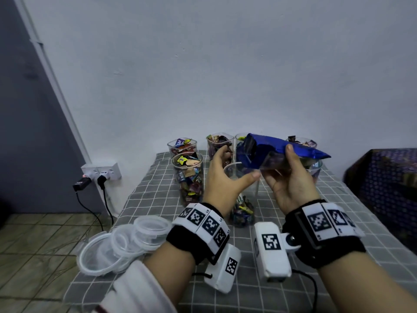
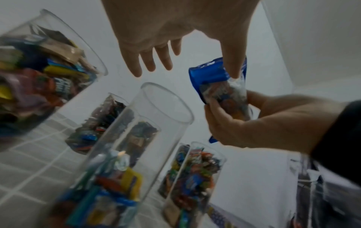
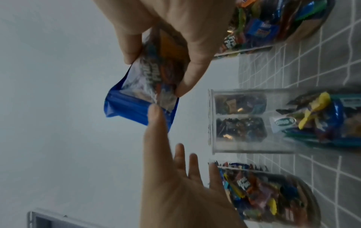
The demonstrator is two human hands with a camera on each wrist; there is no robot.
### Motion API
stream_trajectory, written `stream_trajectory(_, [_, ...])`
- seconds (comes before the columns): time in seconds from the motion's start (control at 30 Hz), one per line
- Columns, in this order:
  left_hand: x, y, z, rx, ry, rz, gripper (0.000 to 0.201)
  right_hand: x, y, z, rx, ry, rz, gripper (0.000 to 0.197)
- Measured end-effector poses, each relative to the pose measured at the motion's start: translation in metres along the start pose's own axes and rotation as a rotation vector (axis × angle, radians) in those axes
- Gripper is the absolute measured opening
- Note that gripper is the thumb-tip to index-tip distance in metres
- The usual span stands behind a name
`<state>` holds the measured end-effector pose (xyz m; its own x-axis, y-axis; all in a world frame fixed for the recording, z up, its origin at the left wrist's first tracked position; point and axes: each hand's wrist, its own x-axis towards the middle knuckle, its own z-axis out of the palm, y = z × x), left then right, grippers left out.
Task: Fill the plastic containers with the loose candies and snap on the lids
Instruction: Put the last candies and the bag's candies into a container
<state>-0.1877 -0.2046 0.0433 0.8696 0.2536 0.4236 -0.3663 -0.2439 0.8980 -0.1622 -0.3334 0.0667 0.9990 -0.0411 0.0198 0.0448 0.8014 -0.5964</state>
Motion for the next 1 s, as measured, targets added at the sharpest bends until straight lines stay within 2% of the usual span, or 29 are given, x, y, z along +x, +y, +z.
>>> stream_trajectory(0.13, [0.007,-0.013,-0.004,0.227,-0.105,-0.110,0.118,0.020,-0.003,-0.005,-0.130,0.089,-0.046,0.071])
stream_trajectory(0.2, [0.011,-0.020,-0.003,0.246,-0.155,-0.202,0.121,0.028,-0.004,-0.005,-0.197,0.101,-0.054,0.074])
stream_trajectory(0.3, [0.015,-0.031,0.003,0.173,-0.148,-0.286,0.117,0.036,-0.004,-0.003,-0.317,0.106,-0.074,0.081])
stream_trajectory(0.43, [0.012,-0.044,0.012,0.087,-0.097,-0.258,0.082,0.046,-0.002,-0.005,-0.413,0.143,-0.078,0.068])
stream_trajectory(0.5, [0.011,-0.049,0.012,0.114,-0.092,-0.261,0.074,0.046,-0.001,-0.005,-0.440,0.149,-0.058,0.067])
stream_trajectory(0.67, [0.012,-0.051,0.008,0.156,-0.111,-0.235,0.076,0.047,0.002,-0.005,-0.489,0.141,-0.058,0.069])
stream_trajectory(0.87, [0.013,-0.052,0.007,0.151,-0.123,-0.242,0.076,0.048,0.006,0.005,-0.673,0.096,-0.179,0.082])
stream_trajectory(1.0, [0.014,-0.053,0.007,0.171,-0.124,-0.224,0.077,0.047,0.009,0.009,-0.784,0.074,-0.240,0.081])
